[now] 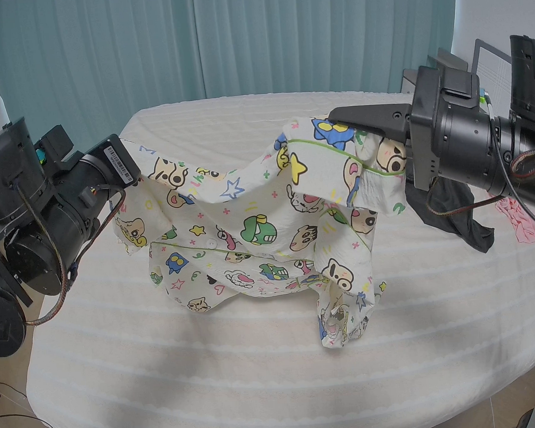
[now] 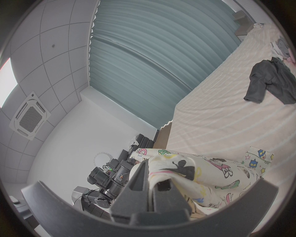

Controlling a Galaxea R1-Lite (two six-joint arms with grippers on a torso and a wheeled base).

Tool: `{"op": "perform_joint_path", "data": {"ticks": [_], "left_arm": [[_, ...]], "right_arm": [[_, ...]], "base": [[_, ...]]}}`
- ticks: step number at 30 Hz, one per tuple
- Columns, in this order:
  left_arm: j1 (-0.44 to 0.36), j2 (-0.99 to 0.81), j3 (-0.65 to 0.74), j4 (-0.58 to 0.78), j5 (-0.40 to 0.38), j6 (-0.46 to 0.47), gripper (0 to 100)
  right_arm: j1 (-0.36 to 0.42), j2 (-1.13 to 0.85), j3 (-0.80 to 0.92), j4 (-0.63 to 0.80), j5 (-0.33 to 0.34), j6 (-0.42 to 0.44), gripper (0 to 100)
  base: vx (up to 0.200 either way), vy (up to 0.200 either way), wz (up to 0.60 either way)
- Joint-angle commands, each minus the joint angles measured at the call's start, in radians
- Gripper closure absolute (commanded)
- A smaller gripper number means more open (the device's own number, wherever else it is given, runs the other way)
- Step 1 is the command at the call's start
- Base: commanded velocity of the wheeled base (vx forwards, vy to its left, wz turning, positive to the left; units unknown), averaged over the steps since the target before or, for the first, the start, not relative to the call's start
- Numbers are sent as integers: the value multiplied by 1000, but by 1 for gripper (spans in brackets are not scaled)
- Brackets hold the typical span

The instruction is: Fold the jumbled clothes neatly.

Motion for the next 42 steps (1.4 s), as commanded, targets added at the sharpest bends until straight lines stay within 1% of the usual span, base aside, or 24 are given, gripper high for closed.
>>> {"op": "perform_joint_path", "data": {"ticks": [1,5,10,13,17,25,32,37,42], "left_arm": [[-4,6,5,0,-1,-1,100],[-7,8,21,0,-2,-1,100],[-7,9,64,-3,-5,-3,100],[-10,9,70,-3,-5,-4,100],[-10,8,73,-3,-5,-6,100],[-10,0,76,-7,-5,-6,100],[-27,-12,82,-7,-5,-6,100],[-36,-23,85,-7,-5,-6,100],[-47,-69,85,-8,-5,0,100]], "right_arm": [[6,17,2,-2,0,0,100],[4,15,7,-5,0,0,100],[4,4,21,-2,-6,0,100],[4,0,24,-2,-20,-1,100],[3,-11,35,-2,-21,-1,100],[1,-46,56,-2,-21,-1,100],[1,-91,85,-2,-20,-3,100],[1,-114,108,-5,-20,-12,100],[6,-183,116,-7,-18,-38,100]], "base": [[0,200,0],[0,200,0],[0,0,0],[0,0,0],[0,0,0],[-200,0,0],[-200,0,0],[-200,0,0],[-200,0,0]]}}
